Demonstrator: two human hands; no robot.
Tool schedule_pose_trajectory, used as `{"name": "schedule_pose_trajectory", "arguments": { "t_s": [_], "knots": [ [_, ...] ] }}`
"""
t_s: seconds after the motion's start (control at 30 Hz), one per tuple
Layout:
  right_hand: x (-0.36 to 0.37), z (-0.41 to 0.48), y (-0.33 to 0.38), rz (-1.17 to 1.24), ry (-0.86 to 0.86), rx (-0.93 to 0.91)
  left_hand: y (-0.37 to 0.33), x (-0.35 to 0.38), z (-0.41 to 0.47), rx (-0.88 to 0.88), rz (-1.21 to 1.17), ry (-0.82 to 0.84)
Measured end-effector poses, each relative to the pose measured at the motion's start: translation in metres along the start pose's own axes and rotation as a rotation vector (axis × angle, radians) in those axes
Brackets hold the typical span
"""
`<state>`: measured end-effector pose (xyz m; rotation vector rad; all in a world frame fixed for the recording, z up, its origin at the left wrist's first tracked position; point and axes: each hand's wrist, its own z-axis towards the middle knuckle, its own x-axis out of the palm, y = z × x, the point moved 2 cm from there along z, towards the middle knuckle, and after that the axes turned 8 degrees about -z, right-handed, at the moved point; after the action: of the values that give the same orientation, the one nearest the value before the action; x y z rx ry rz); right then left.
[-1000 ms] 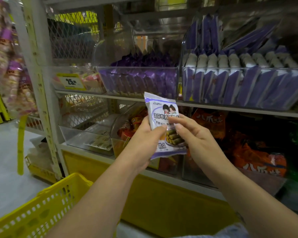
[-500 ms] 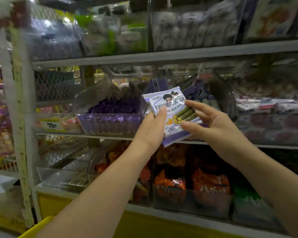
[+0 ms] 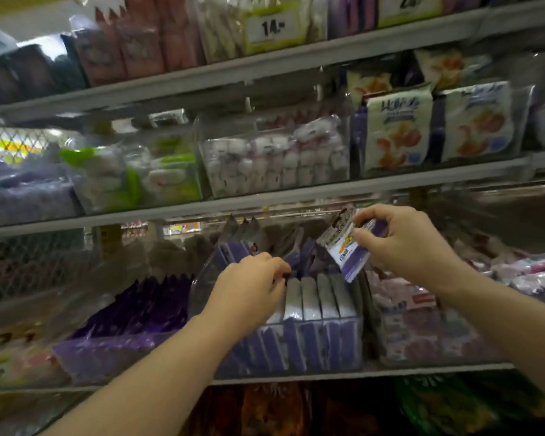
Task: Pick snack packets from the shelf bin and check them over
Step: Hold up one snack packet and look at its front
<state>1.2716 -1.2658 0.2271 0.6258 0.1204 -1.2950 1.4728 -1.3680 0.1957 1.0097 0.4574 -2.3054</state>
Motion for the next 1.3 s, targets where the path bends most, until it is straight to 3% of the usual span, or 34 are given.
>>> {"name": "schedule_pose_trajectory", "arguments": {
  "t_s": [0.17,0.53,0.67,1.07,1.3],
  "knots": [
    [0.010,0.024,-0.011,-0.096,0.038,-0.070,-0.001,0.014,0.050,0.123,0.181,0.039],
    [0.029,0.058,-0.023,-0.166,0.107,-0.163,0.012,0.053,0.124,0.141,0.070,0.190],
    [0.032,0.068,-0.025,-0.180,0.145,-0.151,0.029,0.058,0.129,0.219,0.171,0.239],
    [0.067,0.081,-0.013,-0.238,0.226,-0.169,0.073,0.040,0.124,0.215,0.332,0.126],
    [0.110,0.101,-0.003,-0.395,0.425,-0.133,0.097,0.037,0.113,0.211,0.266,0.064]
  ]
}}
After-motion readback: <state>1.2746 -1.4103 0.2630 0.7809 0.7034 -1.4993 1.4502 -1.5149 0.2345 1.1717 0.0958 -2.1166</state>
